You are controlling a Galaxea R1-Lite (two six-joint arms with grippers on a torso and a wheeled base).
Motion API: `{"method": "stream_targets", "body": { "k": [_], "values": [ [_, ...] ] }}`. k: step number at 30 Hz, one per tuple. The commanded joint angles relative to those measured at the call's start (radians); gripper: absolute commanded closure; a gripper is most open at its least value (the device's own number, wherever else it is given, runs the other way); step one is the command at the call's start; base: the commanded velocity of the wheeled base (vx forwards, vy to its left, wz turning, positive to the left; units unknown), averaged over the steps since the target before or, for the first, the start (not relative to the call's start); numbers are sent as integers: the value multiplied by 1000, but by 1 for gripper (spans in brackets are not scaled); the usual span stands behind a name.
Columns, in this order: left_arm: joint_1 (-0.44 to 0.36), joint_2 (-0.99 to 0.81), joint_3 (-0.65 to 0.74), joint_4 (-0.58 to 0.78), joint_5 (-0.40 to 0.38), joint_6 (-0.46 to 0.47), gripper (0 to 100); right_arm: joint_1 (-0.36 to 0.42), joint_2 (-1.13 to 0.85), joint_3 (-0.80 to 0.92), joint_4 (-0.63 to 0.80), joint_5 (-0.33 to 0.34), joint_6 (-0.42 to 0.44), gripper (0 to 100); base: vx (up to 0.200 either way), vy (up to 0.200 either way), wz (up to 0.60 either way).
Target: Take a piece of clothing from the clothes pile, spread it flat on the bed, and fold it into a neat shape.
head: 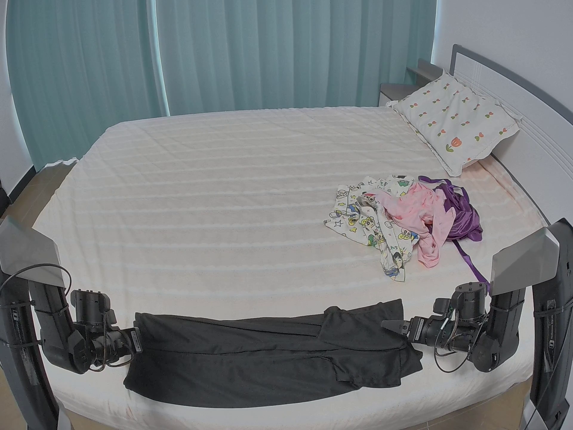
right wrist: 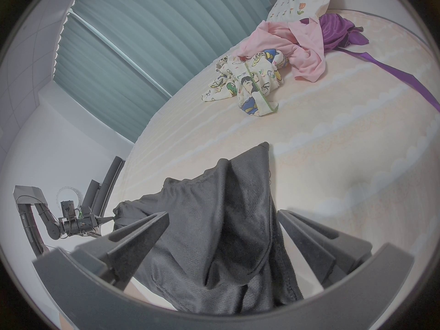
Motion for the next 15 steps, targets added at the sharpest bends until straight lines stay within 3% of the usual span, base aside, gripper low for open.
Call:
{"method": "stream_targets", "body": {
  "k": [1,9,15],
  "values": [
    [30,-20,26,6,5,16,100,1,-1,0,-1,1,0,0,0,0,0],
    [32,-106,39,193,5,86,100,5,1,3,0,-1,0,0,0,0,0],
    [38,-126,3,178,-9,51,100,5,1,3,-1,-1,0,0,0,0,0]
  ]
}}
